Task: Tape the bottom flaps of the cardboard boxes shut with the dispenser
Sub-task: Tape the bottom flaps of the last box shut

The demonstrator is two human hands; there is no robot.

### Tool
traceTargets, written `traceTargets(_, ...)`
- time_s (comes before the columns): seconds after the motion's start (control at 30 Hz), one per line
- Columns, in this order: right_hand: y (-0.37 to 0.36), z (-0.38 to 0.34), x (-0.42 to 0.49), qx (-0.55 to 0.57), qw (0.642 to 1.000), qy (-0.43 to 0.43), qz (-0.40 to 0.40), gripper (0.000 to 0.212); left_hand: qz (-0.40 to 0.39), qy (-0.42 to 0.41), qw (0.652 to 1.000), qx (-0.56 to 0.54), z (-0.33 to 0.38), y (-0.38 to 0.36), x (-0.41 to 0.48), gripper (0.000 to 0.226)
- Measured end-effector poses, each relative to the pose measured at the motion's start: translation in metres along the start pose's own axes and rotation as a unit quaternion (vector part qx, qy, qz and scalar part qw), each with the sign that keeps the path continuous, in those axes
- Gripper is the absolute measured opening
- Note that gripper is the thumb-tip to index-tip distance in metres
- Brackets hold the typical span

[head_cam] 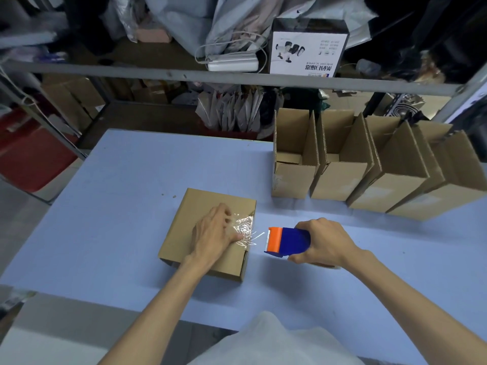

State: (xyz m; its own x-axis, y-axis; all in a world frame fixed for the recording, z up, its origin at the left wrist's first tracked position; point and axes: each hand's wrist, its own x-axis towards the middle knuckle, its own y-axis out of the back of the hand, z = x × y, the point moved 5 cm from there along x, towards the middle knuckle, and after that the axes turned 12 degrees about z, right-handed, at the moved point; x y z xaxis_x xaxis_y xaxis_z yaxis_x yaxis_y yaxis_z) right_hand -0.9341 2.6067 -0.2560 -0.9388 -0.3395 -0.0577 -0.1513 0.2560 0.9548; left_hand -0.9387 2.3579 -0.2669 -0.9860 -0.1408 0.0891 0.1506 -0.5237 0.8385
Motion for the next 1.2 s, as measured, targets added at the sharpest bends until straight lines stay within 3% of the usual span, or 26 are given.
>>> traceTargets(0.07, -0.003, -0.004, 0.003, -0.011, 1.000, 0.004, -0.011, 0.054, -0.037, -0.054, 0.995, -0.070, 0.010, -0.008, -0.003, 0.039)
traceTargets(0.17, -0.007, -0.011, 0.010, -0.023, 0.999, 0.006, -0.040, 0.051, -0.094, -0.070, 0.988, -0.097, 0.011, -0.019, -0.005, 0.027)
traceTargets(0.4, -0.027, -0.043, 0.033, -0.092, 0.994, 0.016, -0.058, 0.047, -0.092, -0.064, 0.988, -0.103, 0.006, -0.026, -0.005, 0.026)
traceTargets(0.53, -0.035, -0.051, 0.036, -0.192, 0.975, 0.083, -0.072, 0.027, -0.071, -0.071, 0.991, -0.089, 0.005, -0.022, -0.003, 0.023)
traceTargets(0.67, -0.030, -0.024, 0.025, -0.158, 0.987, 0.000, -0.024, 0.043, -0.064, -0.148, 0.987, -0.017, 0.015, -0.024, -0.002, 0.019)
traceTargets(0.77, -0.024, -0.009, 0.021, -0.133, 0.990, -0.048, -0.005, 0.045, -0.085, -0.233, 0.964, 0.095, 0.024, -0.034, -0.005, 0.021)
traceTargets(0.83, -0.020, -0.001, 0.019, -0.118, 0.991, -0.068, 0.008, 0.044, -0.109, -0.247, 0.952, 0.144, 0.027, -0.038, -0.002, 0.023)
traceTargets(0.97, -0.020, 0.010, 0.012, -0.069, 0.992, -0.106, 0.028, 0.046, -0.163, -0.235, 0.946, 0.152, 0.029, -0.043, 0.001, 0.028)
traceTargets(1.03, -0.025, 0.013, 0.007, -0.042, 0.991, -0.117, 0.052, 0.053, -0.167, -0.182, 0.966, 0.076, 0.027, -0.039, 0.005, 0.029)
traceTargets(1.13, -0.039, 0.014, 0.002, -0.043, 0.991, -0.097, 0.083, 0.056, -0.092, -0.089, 0.990, -0.055, 0.023, -0.025, 0.015, 0.028)
traceTargets(1.2, -0.053, 0.013, 0.001, -0.078, 0.990, -0.096, 0.069, 0.069, -0.042, -0.087, 0.994, -0.042, 0.023, -0.017, 0.024, 0.027)
